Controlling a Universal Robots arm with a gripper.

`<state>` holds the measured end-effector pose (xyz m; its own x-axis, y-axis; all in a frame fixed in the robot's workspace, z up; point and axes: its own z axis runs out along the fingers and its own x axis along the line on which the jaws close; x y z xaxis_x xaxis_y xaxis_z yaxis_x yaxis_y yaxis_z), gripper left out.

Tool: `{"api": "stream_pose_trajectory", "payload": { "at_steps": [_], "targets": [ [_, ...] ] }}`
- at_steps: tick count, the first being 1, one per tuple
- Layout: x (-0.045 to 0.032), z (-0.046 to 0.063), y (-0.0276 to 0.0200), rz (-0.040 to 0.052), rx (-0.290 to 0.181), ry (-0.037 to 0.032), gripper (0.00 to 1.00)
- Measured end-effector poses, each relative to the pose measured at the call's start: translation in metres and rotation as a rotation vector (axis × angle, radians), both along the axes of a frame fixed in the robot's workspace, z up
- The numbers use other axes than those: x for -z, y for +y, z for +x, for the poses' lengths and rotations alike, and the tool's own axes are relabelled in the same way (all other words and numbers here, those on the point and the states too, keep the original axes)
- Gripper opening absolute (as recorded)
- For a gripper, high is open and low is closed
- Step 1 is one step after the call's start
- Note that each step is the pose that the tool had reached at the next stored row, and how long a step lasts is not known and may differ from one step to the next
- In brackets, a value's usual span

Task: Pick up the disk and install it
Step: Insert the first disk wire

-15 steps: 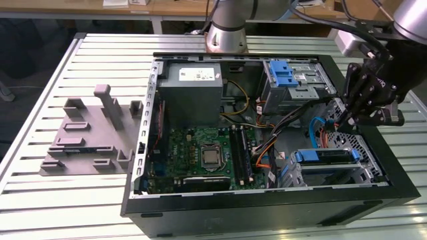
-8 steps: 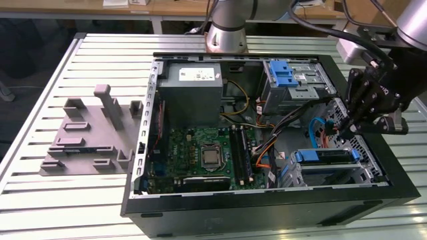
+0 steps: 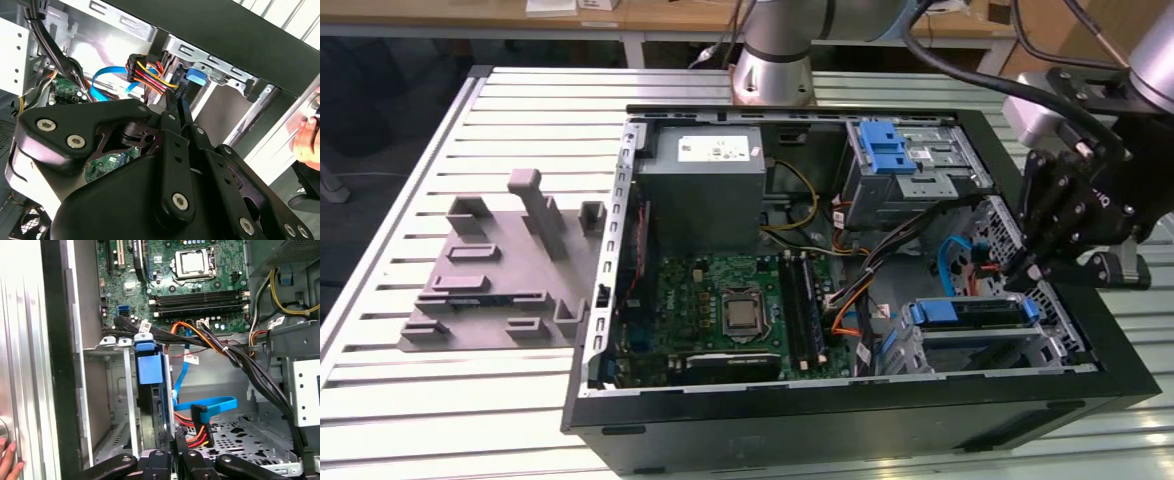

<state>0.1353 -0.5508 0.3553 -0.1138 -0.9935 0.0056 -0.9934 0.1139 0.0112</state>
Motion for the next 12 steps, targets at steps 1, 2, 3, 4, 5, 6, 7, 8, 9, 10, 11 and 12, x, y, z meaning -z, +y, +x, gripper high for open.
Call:
{"api": "stream_pose_trajectory", "payload": {
  "at_steps": [1, 2, 3, 4, 5, 6, 7, 8, 9, 10, 11, 12],
  "targets": [
    [0.0, 0.0, -0.0008, 0.0021, -0.001, -0.0027, 0.16],
    [0.0001, -0.001, -0.001, 0.003, -0.003, -0.0057, 0.16],
    [0.0001, -0.001, -0.0011, 0.0033, -0.005, -0.0086, 0.16],
    [0.0002, -0.002, -0.0013, 0.0035, -0.008, -0.0128, 0.16],
    [0.0003, -0.003, -0.0014, 0.0038, -0.009, -0.0164, 0.16],
    [0.0004, -0.004, -0.0015, 0.0045, -0.01, -0.0197, 0.16],
    [0.0007, -0.006, -0.0019, 0.0052, -0.011, -0.0219, 0.16],
    [0.0015, -0.007, -0.0023, 0.0063, -0.011, -0.0236, 0.16],
    [0.0023, -0.009, -0.0027, 0.0068, -0.011, -0.0254, 0.16],
    [0.0031, -0.01, -0.0031, 0.0071, -0.012, -0.0277, 0.16],
    [0.0038, -0.011, -0.0036, 0.0074, -0.013, -0.0304, 0.16],
    [0.0041, -0.011, -0.0041, 0.0081, -0.014, -0.0352, 0.16]
  ]
}}
